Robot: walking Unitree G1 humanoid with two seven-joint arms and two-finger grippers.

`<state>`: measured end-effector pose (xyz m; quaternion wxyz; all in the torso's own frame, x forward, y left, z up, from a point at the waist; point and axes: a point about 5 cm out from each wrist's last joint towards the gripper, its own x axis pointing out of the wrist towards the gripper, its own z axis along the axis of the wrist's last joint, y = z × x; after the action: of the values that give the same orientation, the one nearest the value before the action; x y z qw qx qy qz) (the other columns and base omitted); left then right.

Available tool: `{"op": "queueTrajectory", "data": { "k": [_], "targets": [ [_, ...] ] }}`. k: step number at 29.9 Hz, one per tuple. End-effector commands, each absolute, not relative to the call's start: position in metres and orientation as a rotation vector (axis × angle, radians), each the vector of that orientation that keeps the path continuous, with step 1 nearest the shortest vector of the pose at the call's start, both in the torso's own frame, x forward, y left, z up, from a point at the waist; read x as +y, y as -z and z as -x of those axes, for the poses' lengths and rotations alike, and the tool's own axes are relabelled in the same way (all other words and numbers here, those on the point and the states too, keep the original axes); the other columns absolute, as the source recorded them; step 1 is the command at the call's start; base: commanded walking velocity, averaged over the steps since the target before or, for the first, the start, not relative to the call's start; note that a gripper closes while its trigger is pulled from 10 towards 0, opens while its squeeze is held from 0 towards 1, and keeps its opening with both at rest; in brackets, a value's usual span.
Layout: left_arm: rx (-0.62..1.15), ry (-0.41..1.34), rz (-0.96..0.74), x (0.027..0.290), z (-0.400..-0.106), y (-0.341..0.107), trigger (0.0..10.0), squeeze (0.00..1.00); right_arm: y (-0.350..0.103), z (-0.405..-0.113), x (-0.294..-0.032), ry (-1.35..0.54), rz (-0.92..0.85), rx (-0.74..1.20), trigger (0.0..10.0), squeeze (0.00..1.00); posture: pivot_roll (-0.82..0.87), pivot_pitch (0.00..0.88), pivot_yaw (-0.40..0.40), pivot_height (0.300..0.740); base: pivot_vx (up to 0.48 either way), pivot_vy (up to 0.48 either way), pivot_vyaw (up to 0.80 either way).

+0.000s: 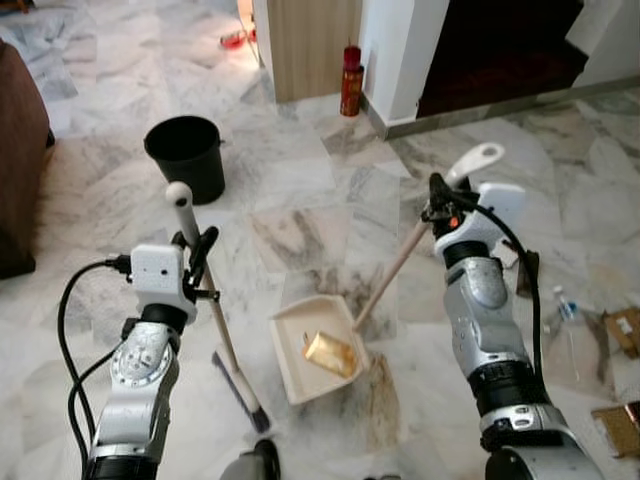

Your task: Sweep floor

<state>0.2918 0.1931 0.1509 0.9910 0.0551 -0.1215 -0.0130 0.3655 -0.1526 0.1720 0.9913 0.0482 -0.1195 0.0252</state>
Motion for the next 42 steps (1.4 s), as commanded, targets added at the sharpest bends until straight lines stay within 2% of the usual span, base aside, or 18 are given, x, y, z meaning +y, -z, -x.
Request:
{"op": "queueTrajectory", "data": {
  "k": [1,9,27,32,39,42],
  "targets": [
    [-0.299,0.025,-0.134,0.193,-0.292,-0.164,10.0,0.00,-0.185,-0.367,-0.150,-0.070,-0.105,-0.289,10.0,0.00,-0.01,0.236,-0.011,0.740,0.375,0.000,0.00],
    [-0.301,0.021,-0.134,0.193,-0.292,-0.165,10.0,0.00,-0.187,-0.366,-0.145,-0.097,-0.106,-0.304,10.0,0.00,-0.01,0.239,-0.011,0.740,0.381,0.000,0.59],
    [-0.303,0.024,-0.129,0.190,-0.292,-0.165,10.0,0.00,-0.186,-0.367,-0.142,-0.112,-0.136,-0.290,10.0,0.00,-0.01,0.238,-0.015,0.740,0.383,0.000,0.00],
    [-0.303,0.029,-0.127,0.189,-0.292,-0.165,10.0,0.00,-0.190,-0.366,-0.137,-0.144,-0.094,-0.311,10.0,0.00,-0.01,0.236,-0.015,0.740,0.383,0.000,0.00],
    [-0.300,0.029,-0.130,0.190,-0.291,-0.163,10.0,0.00,-0.191,-0.365,-0.135,-0.153,-0.106,-0.320,10.0,0.00,-0.01,0.230,-0.017,0.740,0.383,0.000,0.80],
    [-0.300,0.031,-0.132,0.189,-0.291,-0.163,10.0,0.00,-0.191,-0.366,-0.135,-0.156,-0.128,-0.316,10.0,0.00,-0.01,0.221,-0.016,0.740,0.381,0.000,0.00]
  ]
}}
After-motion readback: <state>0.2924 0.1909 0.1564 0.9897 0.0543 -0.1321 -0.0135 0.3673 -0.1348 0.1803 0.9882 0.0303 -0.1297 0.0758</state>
